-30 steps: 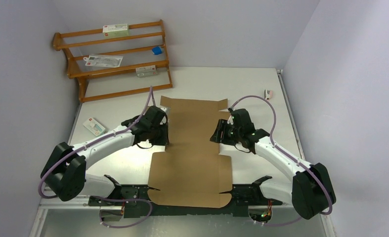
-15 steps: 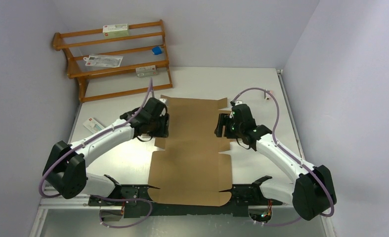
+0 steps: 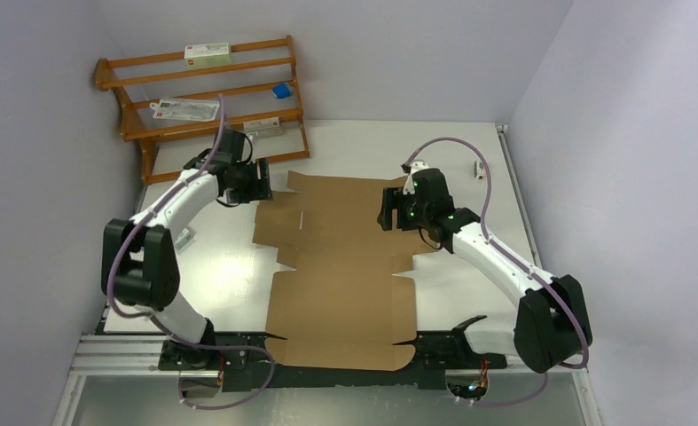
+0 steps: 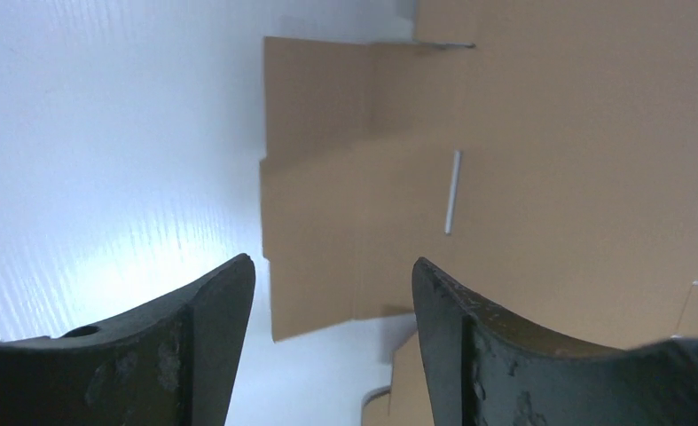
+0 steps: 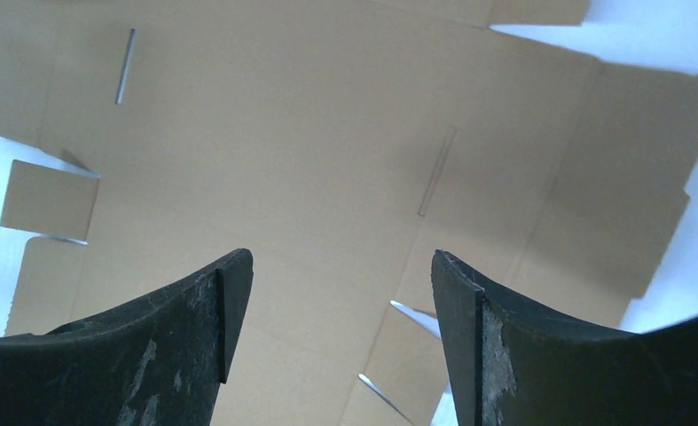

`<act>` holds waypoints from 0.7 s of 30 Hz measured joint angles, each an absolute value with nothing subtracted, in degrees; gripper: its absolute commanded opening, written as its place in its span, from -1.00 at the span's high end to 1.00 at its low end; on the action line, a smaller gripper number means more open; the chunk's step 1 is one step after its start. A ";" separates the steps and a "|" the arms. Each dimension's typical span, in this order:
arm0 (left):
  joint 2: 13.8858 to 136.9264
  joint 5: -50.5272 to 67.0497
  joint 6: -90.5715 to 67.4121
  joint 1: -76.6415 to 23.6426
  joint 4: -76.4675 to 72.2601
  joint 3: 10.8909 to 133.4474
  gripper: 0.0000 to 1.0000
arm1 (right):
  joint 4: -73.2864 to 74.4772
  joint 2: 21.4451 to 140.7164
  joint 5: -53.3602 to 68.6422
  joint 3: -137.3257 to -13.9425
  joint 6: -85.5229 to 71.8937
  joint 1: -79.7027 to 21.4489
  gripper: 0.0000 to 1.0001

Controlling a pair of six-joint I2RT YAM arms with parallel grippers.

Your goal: Fold the paper box

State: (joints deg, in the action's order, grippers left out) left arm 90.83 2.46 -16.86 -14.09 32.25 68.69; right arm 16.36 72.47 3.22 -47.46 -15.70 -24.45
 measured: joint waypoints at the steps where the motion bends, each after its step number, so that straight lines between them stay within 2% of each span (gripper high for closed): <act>1: 92.60 4.58 -16.51 -12.40 32.23 69.43 -0.41 | 15.75 73.01 3.84 -47.77 -15.27 -24.43 -0.57; 7: 103.13 15.22 -15.66 -4.29 32.29 73.89 -0.39 | 12.64 74.94 6.57 -47.94 -13.04 -24.43 -0.57; 12: 108.25 18.39 -15.38 -3.31 32.64 76.38 -0.35 | 11.16 78.22 8.71 -48.64 -12.10 -24.43 -0.57; 17: 111.96 19.97 -14.57 -3.27 32.40 79.31 -0.21 | 9.17 80.01 10.46 -48.71 -11.70 -24.43 -0.57; 21: 114.39 21.76 -13.32 -3.20 32.16 79.26 0.00 | 7.03 82.02 11.92 -49.36 -11.70 -24.40 -0.57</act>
State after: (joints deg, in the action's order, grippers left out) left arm 114.39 21.76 -13.32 -3.20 32.16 79.26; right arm 7.03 82.02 11.92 -49.36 -11.70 -24.40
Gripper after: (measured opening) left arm 0.564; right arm 0.785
